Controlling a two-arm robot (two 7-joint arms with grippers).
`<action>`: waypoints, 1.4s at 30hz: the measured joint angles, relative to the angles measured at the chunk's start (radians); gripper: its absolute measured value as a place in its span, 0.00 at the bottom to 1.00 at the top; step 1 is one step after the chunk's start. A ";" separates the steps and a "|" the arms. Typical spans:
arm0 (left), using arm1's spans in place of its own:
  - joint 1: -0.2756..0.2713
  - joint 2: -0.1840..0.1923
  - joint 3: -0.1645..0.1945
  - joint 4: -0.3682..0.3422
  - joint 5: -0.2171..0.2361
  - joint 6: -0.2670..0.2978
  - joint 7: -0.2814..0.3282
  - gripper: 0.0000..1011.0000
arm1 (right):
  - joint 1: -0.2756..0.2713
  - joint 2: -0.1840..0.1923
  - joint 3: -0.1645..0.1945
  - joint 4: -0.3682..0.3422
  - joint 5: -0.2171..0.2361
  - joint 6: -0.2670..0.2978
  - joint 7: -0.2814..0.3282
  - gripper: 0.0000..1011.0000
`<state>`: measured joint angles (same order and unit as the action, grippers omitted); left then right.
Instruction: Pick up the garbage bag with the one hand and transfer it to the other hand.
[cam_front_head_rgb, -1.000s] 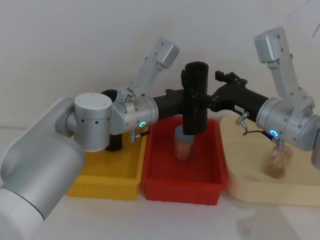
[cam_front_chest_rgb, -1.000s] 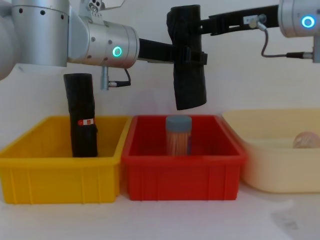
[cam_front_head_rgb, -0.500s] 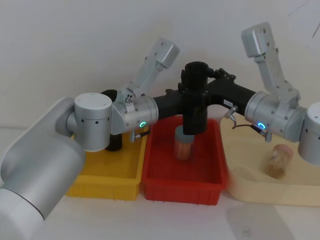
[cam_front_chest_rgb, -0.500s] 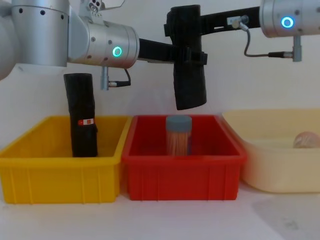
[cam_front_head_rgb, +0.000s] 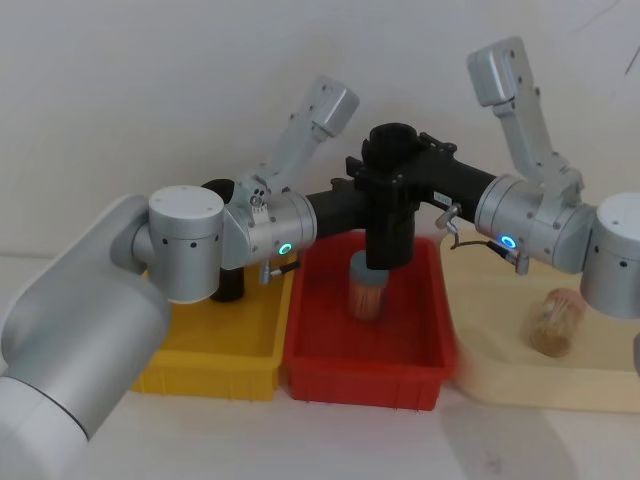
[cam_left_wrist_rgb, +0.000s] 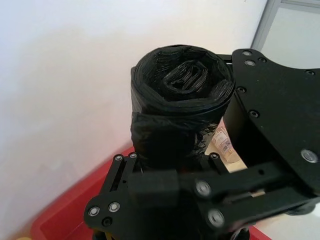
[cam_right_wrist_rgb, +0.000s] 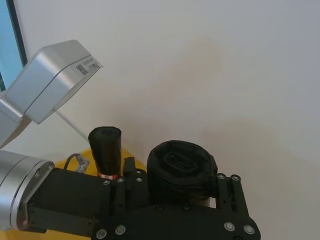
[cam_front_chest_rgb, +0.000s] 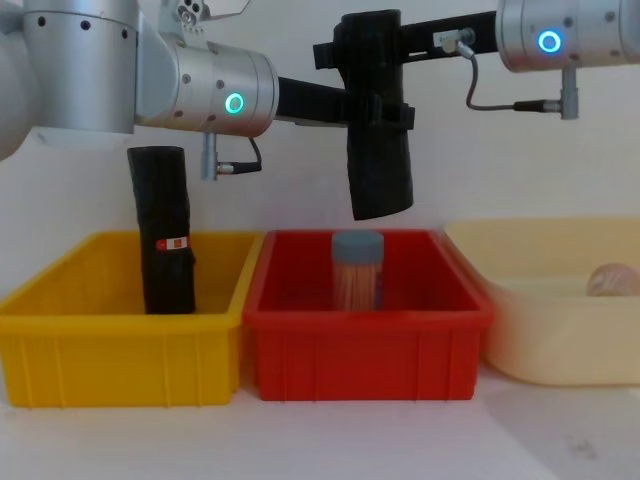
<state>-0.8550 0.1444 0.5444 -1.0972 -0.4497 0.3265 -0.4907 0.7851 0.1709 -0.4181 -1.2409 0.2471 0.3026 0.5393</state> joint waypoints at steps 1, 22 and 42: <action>0.000 0.000 0.000 0.000 0.000 0.000 0.000 0.43 | 0.001 -0.001 0.000 0.001 0.000 0.000 0.000 0.83; 0.000 0.000 0.000 0.000 0.000 0.000 0.000 0.57 | 0.006 -0.002 -0.005 0.007 0.007 0.001 -0.001 0.51; 0.000 0.000 0.000 0.000 0.000 0.000 0.000 0.99 | -0.034 0.042 0.014 -0.058 -0.014 -0.006 -0.089 0.51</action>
<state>-0.8551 0.1444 0.5445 -1.0972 -0.4497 0.3265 -0.4907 0.7513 0.2127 -0.4043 -1.2992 0.2334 0.2971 0.4500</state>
